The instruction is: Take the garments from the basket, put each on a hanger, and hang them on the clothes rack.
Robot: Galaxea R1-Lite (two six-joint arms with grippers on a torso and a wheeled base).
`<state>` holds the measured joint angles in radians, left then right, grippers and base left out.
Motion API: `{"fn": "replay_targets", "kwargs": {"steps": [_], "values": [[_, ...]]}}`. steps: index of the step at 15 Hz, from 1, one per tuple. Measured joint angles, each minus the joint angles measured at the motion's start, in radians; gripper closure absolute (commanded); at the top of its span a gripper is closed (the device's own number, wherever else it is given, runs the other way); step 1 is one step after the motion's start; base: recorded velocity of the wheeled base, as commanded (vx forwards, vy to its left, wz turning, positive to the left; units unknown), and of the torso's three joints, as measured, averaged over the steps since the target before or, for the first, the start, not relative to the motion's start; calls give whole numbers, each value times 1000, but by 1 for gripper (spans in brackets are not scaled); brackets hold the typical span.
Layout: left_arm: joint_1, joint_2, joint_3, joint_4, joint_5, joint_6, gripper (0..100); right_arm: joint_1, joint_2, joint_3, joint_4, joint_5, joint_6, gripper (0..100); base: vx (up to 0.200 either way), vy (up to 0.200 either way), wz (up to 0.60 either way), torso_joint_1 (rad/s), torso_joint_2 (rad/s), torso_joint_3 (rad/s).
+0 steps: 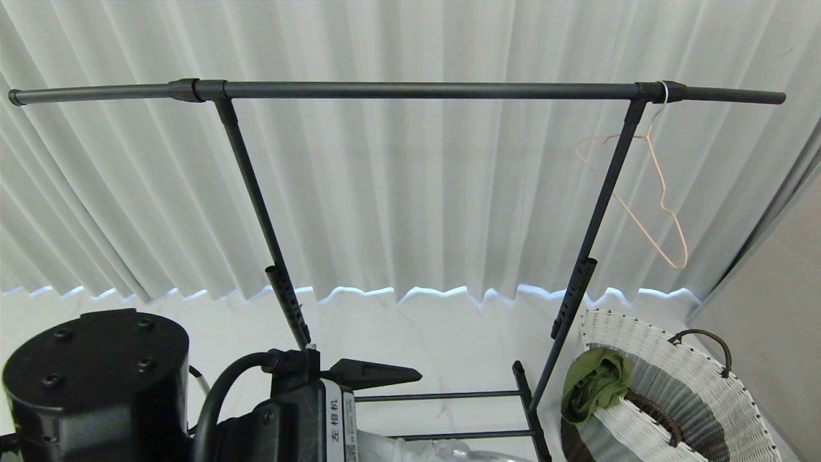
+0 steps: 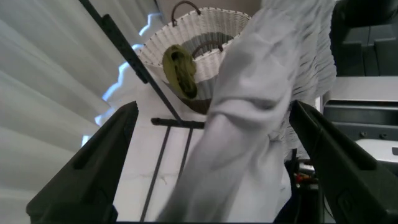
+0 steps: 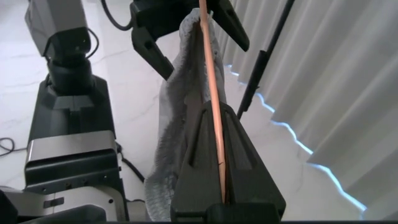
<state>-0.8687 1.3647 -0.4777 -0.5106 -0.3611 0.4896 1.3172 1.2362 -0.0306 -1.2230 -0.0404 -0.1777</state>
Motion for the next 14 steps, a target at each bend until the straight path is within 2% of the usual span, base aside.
{"fn": "replay_targets", "kwargs": {"steps": [3, 4, 14], "values": [[-16, 21, 3, 0, -1, 0, 0, 23, 9, 0, 1, -3, 0, 100, 0, 0, 0, 0, 0, 0], [-19, 26, 5, -1, -1, 0, 100, 27, 11, 0, 1, -3, -1, 100, 0, 0, 0, 0, 0, 0], [-19, 29, 37, -1, 6, 2, 100, 31, 12, -3, 1, -9, -60, 100, 0, 0, 0, 0, 0, 0]]}}
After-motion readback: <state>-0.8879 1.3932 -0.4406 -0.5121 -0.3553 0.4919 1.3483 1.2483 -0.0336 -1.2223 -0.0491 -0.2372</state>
